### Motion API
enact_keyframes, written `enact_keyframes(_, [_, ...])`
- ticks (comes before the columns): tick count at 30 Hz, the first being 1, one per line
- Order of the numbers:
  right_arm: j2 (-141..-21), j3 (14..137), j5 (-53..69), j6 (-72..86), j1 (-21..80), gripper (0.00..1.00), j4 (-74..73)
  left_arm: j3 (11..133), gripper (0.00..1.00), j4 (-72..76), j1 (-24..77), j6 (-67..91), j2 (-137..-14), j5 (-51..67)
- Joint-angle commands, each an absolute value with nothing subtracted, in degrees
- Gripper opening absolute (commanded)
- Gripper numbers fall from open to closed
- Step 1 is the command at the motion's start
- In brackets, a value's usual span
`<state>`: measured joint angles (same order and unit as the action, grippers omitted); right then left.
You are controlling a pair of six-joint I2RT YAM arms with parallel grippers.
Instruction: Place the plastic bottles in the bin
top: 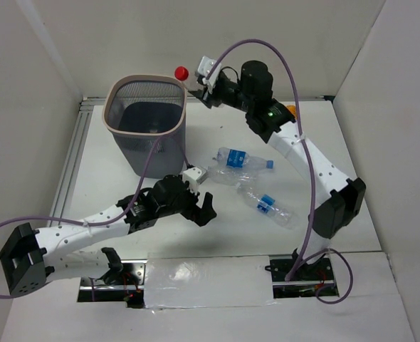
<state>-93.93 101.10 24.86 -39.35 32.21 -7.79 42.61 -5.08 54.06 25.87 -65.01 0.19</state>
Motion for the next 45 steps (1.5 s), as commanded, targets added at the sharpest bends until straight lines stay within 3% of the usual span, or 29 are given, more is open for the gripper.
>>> enact_keyframes(1, [-98.2,108.4,27.8,-25.2,32.9,0.29,-0.9,41.1,1.00,-3.3,54.3,26.6,-61.5,-0.2])
enact_keyframes(11, [-107.3,115.7,32.0,-12.5,33.6,0.29,3.3,38.9,1.00,-5.4,54.3,27.2,-57.5,-0.8])
enact_keyframes(20, [-112.4,132.8,28.0,-19.4,37.3,0.29,-2.4,37.8,1.00,-6.1,53.8,27.2,-55.3,-1.3])
enact_keyframes(33, [-119.3,134.7,32.3,-9.4,40.8,0.32,5.0,36.7,1.00,-5.4,53.8,27.2,-54.8,-0.8])
enact_keyframes(37, [-121.7,134.7,31.7,-8.1,40.8,0.42,5.0,36.7,1.00,-6.0,53.8,27.2,-52.7,-1.3])
enact_keyframes(38, [-122.5,134.7,31.7,-7.6,40.8,0.46,5.0,36.1,1.00,-6.0,53.8,27.2,-51.9,-1.9])
enact_keyframes(39, [-122.5,134.7,31.0,-7.6,40.8,0.61,5.0,36.1,1.00,-6.5,53.8,27.2,-51.9,-1.9])
enact_keyframes(40, [-123.1,134.7,30.5,-7.0,40.8,0.67,5.0,35.5,1.00,-6.5,53.8,27.2,-51.1,-1.9])
enact_keyframes(43, [-123.1,134.2,30.5,-7.0,40.8,0.80,4.3,35.5,1.00,-6.5,53.8,27.2,-50.5,-1.9])
enact_keyframes(45, [-123.1,134.2,30.5,-7.0,40.8,0.84,3.7,35.5,1.00,-6.5,53.8,27.2,-51.1,-1.9])
